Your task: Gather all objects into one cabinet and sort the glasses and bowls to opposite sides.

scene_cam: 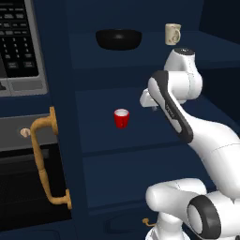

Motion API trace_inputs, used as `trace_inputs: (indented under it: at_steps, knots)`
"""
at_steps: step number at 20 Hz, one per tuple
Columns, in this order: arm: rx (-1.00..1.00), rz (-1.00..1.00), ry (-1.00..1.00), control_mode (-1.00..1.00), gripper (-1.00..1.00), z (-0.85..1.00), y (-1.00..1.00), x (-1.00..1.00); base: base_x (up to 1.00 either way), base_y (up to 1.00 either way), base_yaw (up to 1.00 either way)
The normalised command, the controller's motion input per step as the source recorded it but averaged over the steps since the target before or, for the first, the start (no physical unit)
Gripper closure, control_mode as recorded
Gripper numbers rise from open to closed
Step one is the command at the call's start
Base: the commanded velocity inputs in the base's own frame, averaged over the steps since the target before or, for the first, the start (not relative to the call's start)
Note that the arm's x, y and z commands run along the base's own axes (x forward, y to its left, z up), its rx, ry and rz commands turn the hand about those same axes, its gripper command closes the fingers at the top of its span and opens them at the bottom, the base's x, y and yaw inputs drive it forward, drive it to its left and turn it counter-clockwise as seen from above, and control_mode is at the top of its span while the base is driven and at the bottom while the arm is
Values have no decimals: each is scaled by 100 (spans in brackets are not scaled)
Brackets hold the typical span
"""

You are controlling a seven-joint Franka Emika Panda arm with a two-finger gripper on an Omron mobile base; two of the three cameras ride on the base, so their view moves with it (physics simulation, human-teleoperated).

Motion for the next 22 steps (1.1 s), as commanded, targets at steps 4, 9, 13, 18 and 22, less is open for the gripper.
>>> trace_inputs:
  at_steps: [4, 9, 13, 18, 22]
  knots:
    - [0, 0, -5, -100, -100, -1, 0, -41, 0, 0, 0]
    - [-10, -7, -34, -100, -100, -9, 4, -84, 0, 0, 0]
    - [0, -1, -11, -100, -100, -15, -1, -50, 0, 0, 0]
    - [0, 0, 5, -100, -100, 0, 0, -4, 0, 0, 0]
    - [0, -1, 1, 100, -100, 0, 0, -39, -50, 0, -1]
